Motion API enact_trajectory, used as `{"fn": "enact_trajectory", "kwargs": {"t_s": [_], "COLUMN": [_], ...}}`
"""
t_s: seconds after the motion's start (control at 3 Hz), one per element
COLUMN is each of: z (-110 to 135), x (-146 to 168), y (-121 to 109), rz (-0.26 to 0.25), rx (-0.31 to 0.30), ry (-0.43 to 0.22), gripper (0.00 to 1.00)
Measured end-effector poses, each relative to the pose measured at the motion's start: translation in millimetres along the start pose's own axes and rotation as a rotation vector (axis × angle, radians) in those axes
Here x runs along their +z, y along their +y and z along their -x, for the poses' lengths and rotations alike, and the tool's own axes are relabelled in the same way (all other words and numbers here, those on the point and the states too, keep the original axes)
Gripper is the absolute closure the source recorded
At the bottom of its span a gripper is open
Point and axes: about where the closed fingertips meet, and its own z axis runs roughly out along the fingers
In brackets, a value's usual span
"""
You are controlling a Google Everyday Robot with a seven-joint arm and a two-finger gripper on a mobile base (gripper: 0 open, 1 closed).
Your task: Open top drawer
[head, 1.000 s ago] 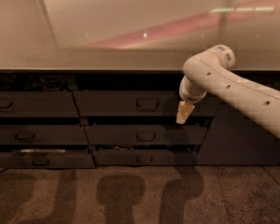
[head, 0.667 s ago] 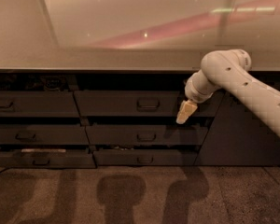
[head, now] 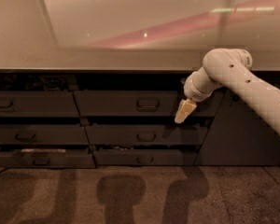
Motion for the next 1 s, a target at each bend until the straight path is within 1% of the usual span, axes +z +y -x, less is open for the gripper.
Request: {"fn": "enact_trajectory", "kwargs": {"t_s": [0.33,0.67,1.0], "z": [-6,-12,-12], "x": [14,26,26], "y": [-6,-6,-6], "rz": [0.028,0.053,0.053], "rx": [0.031,0.051,0.051], "ry": [0.038,0.066,0.066], "gripper": [0.0,0.0,0.0]}}
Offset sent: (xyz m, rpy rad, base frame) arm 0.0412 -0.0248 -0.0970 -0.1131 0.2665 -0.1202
